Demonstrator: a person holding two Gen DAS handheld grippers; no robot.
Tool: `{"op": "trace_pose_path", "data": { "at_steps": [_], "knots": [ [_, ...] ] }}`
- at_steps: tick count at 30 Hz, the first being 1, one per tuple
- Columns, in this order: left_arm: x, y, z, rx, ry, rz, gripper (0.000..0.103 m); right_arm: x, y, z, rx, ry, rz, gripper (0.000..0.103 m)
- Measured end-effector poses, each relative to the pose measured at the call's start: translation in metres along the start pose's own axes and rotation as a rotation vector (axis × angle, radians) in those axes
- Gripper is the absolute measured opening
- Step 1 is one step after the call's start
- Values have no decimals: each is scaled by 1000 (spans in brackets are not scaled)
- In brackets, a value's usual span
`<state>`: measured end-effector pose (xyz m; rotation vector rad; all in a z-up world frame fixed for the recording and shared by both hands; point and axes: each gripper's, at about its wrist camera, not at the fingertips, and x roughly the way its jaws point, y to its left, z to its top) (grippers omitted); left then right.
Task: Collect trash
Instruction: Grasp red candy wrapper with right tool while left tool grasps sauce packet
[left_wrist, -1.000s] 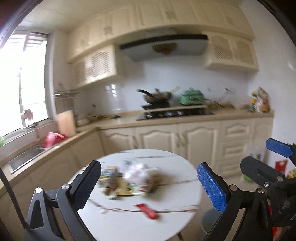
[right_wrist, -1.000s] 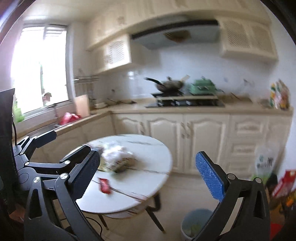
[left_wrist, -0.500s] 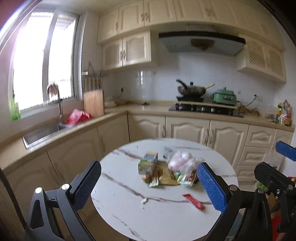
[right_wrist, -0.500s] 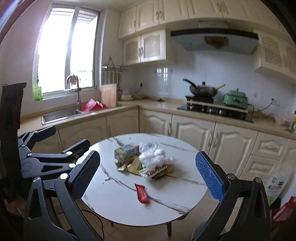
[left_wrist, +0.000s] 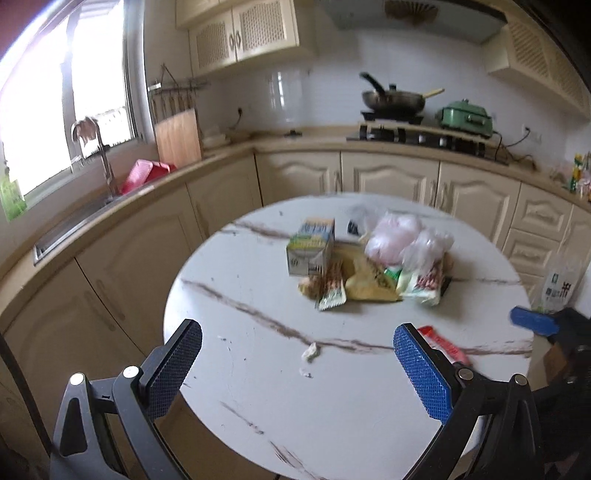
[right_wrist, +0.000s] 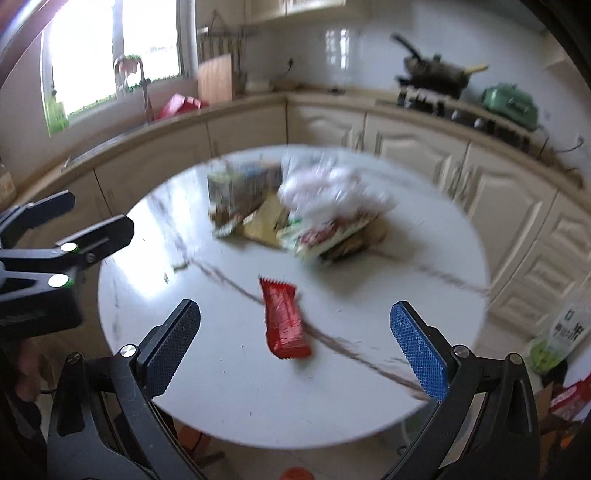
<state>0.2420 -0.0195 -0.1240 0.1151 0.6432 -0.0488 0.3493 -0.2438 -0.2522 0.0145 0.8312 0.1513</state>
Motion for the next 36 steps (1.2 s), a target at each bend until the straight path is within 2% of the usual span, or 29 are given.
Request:
{"op": "trace_pose_path", "data": {
  "at_steps": [1, 3, 7, 8, 9, 11, 15, 19, 22, 24, 30, 31, 32, 33, 35, 36],
  "knots": [
    [7, 3, 3, 5, 23, 1, 102, 12, 0, -2, 0, 26, 10, 93],
    [21, 13, 10, 8, 40, -2, 102, 26, -1, -3, -3, 61, 15, 73],
    [47, 18, 22, 20, 66, -20, 102, 38, -4, -8, -20, 83, 9, 68],
    [51, 20, 26, 20, 68, -17, 102, 37, -6, -7, -21, 84, 11, 58],
    [56, 22, 29, 17, 71, -15, 102, 36, -9, -7, -21, 78, 19, 39],
    [69, 28, 36, 8, 89, -22, 102, 37, -15, -5, -28, 78, 19, 23],
    [99, 33, 49, -8, 123, -69, 102, 40, -31, -1, -12, 69, 35, 22],
    [128, 39, 63, -30, 156, -65, 102, 35, -46, 8, 19, 27, 40, 22],
    [147, 43, 72, -63, 184, -124, 101, 34, -55, 13, 35, 4, 36, 22],
    [159, 41, 76, -48, 191, -131, 100, 36, -62, 16, 51, 1, 35, 22],
    [204, 37, 87, -34, 264, -143, 76, 38, -69, 19, 67, -13, 52, 22],
    [211, 39, 89, -35, 278, -135, 68, 39, -69, 18, 68, -14, 55, 22],
    [216, 40, 90, -38, 288, -140, 65, 39, -69, 18, 69, -17, 59, 22],
    [217, 41, 91, -36, 276, -136, 61, 40, -70, 18, 71, -14, 63, 23],
    [220, 45, 94, -26, 269, -137, 48, 41, -70, 17, 76, -15, 68, 23],
    [222, 49, 95, -33, 267, -141, 46, 42, -71, 16, 78, -13, 71, 23]
  ]
}}
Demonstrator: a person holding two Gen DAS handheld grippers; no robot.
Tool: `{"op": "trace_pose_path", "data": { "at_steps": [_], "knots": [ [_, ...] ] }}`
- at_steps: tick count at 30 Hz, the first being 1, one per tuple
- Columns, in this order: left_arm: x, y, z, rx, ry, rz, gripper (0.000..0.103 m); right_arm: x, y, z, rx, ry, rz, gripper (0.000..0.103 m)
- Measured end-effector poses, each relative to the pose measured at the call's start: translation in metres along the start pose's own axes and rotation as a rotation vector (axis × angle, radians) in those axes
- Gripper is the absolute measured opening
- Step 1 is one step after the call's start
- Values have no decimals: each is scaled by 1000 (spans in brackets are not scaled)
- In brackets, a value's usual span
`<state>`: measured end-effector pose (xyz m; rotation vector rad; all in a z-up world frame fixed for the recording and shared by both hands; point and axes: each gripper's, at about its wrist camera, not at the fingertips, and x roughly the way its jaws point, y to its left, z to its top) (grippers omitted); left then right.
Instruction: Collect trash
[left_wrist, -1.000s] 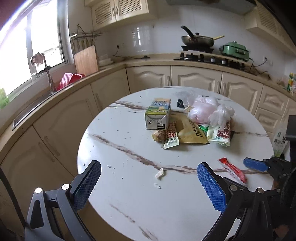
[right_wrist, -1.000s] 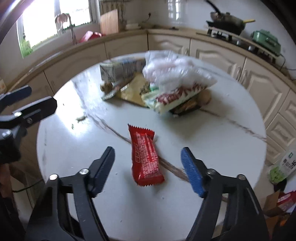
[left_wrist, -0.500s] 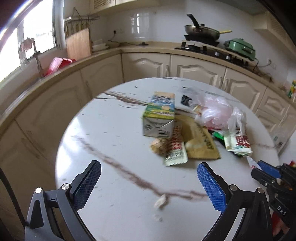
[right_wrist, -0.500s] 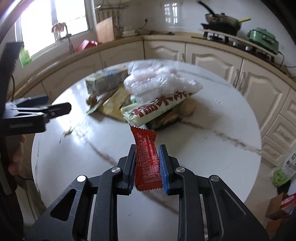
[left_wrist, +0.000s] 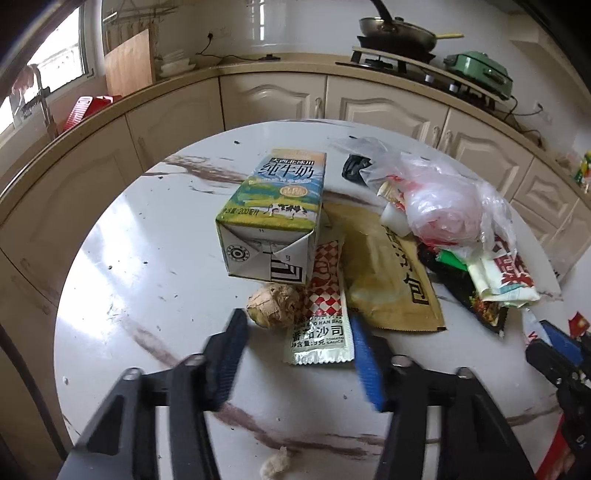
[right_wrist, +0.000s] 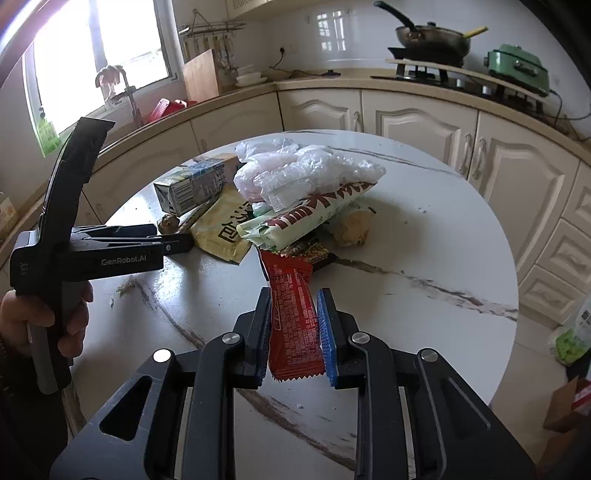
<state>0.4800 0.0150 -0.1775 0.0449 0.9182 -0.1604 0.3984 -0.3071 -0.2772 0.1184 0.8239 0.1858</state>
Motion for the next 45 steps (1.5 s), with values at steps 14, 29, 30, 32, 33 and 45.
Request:
{"op": "trace_pose_path", "data": {
  "at_steps": [14, 29, 30, 32, 33, 45],
  "knots": [
    [-31, 23, -35, -18, -7, -14, 0, -9, 2, -15, 30, 15, 29, 22],
    [-140, -19, -95, 63, -72, -110, 0, -66, 10, -31, 75, -54, 91, 22],
    [-141, -20, -100, 59, -56, -113, 0, -68, 9, -34, 76, -54, 94, 22],
    [-139, -22, -107, 59, -31, -112, 0, -68, 9, -38, 80, -48, 97, 22],
    [-137, -25, -109, 61, -17, -104, 0, -68, 9, -41, 83, -43, 101, 22],
    [-108, -34, -99, 23, 48, -86, 9, -51, 12, -50, 88, -7, 123, 22]
  ]
}}
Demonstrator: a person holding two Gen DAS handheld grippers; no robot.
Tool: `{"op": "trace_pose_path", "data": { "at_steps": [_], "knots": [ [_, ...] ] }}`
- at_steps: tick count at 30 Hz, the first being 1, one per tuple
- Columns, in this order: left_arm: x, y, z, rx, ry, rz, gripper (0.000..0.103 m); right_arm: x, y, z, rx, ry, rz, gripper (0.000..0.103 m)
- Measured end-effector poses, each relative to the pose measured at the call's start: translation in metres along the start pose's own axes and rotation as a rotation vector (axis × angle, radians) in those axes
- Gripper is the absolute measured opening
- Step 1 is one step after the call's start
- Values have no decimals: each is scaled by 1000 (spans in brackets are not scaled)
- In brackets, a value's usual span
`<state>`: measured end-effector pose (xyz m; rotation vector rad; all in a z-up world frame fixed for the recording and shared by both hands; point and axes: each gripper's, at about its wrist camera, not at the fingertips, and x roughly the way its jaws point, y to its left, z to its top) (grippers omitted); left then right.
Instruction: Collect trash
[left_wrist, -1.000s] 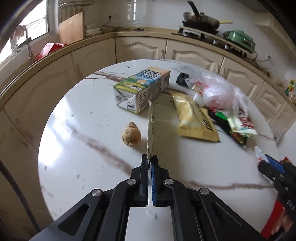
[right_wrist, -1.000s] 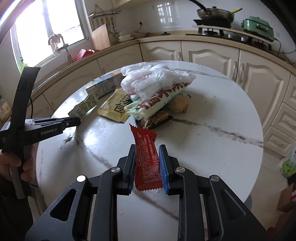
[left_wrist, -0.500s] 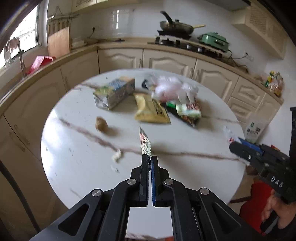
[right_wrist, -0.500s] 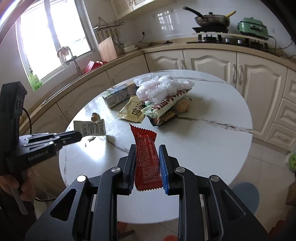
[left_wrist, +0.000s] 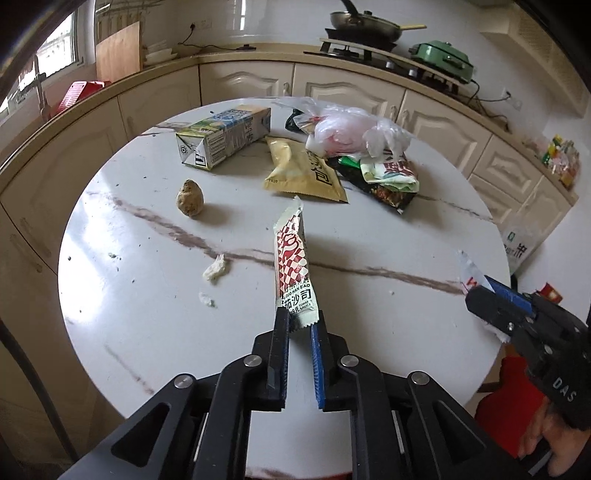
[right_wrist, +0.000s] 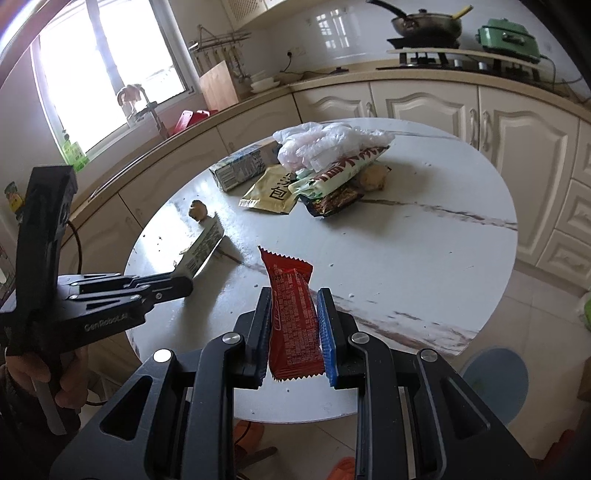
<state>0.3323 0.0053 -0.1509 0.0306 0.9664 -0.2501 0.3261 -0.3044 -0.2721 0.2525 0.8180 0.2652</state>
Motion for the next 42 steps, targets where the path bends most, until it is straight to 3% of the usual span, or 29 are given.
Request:
{"op": "trace_pose_path", "data": {
  "at_steps": [6, 8, 16, 19, 22, 24, 26, 30, 33, 38, 42],
  "knots": [
    [17, -9, 10, 14, -8, 4, 38, 6, -5, 2, 5, 5, -2, 22],
    [19, -10, 13, 15, -23, 9, 58, 6, -6, 2, 5, 4, -4, 22],
    [31, -10, 25, 5, -10, -34, 61, 11, -17, 4, 24, 6, -11, 22],
    [27, -14, 25, 10, -16, -58, 69, 9, -22, 5, 30, -1, -12, 22],
    [34, -16, 33, -14, -26, -7, 70, 8, -25, 6, 35, -10, -13, 22],
    [44, -17, 41, -22, -22, 27, 68, 8, -28, 7, 39, -13, -15, 22],
    [53, -19, 46, -21, -11, 71, 54, 8, -29, 7, 40, -12, -14, 22],
    [61, -26, 49, -12, -19, 100, 40, 9, -33, 8, 42, -12, -15, 22],
    [60, -28, 47, -6, -22, 77, 17, 10, -34, 10, 44, -15, -12, 22],
    [51, -25, 38, 7, -40, 42, 4, 12, -36, 11, 47, -21, -10, 22],
    [32, -36, 27, 23, -66, 17, 3, 6, -40, 8, 58, -39, -4, 22]
  ]
}}
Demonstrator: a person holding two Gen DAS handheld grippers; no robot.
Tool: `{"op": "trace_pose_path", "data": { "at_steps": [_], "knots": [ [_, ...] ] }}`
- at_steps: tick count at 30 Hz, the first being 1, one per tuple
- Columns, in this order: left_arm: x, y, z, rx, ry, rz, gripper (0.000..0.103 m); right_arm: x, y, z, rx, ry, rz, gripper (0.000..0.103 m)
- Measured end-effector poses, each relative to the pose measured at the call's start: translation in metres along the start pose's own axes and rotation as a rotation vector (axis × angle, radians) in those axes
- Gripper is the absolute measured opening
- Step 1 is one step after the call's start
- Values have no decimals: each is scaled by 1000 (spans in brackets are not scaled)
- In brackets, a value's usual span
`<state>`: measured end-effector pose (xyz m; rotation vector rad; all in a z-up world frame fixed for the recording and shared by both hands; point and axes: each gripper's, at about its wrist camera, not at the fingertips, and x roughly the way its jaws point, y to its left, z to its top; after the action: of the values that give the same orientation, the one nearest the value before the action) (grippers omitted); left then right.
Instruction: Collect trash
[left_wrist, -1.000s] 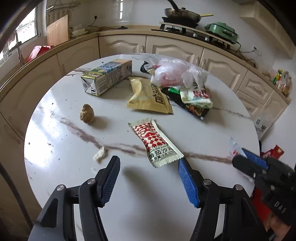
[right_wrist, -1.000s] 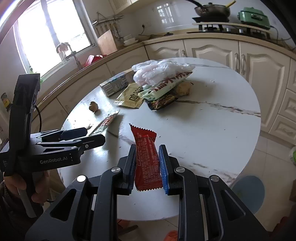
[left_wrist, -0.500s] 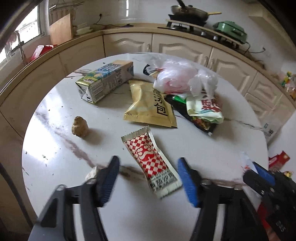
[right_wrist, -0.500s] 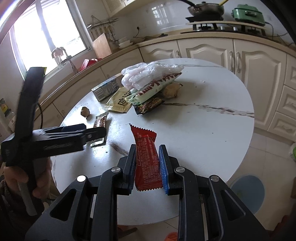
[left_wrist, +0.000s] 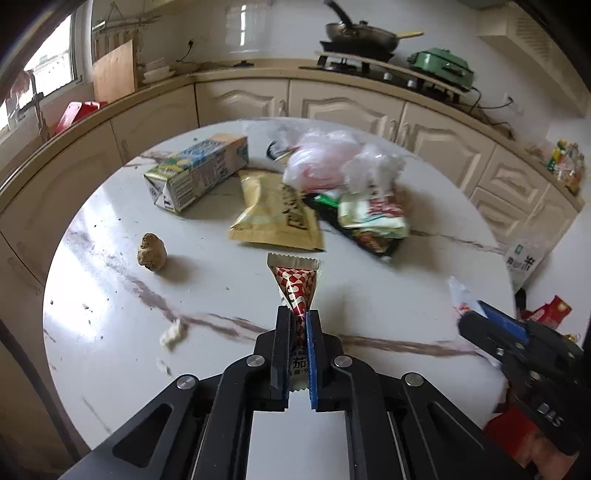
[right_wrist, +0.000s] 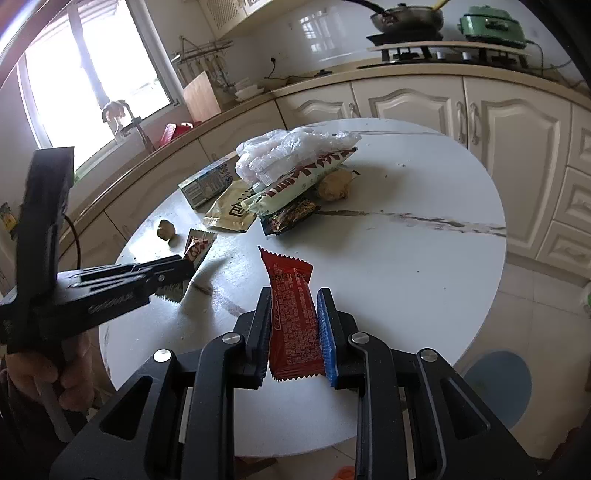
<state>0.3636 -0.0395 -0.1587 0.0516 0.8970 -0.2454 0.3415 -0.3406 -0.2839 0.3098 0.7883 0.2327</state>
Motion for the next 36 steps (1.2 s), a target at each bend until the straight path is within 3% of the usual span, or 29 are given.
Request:
{"op": "trace_pose_path", "data": {
  "at_steps": [7, 14, 18, 22, 25, 26, 27, 36],
  "knots": [
    [-41, -66, -7, 128, -58, -86, 3, -38, -28, -8, 43, -62, -21, 22],
    [-45, -168, -21, 298, -38, -251, 4, -104, -106, -33, 157, -137, -153, 22],
    [-14, -220, -28, 365, 28, -329, 4, -122, -168, -57, 258, -123, -239, 22],
    [30, -259, -31, 419, 90, -344, 4, -111, -224, -74, 333, -97, -270, 23],
    [71, -283, -26, 434, 151, -345, 4, -96, -259, -81, 366, -106, -301, 31],
    [83, -290, -27, 444, 167, -345, 4, -91, -267, -85, 375, -109, -305, 42],
    [97, -299, -23, 456, 181, -344, 4, -86, -279, -89, 391, -94, -305, 46],
    [203, -371, -3, 509, 273, -329, 4, -93, -334, -131, 500, -61, -381, 53]
  ]
}}
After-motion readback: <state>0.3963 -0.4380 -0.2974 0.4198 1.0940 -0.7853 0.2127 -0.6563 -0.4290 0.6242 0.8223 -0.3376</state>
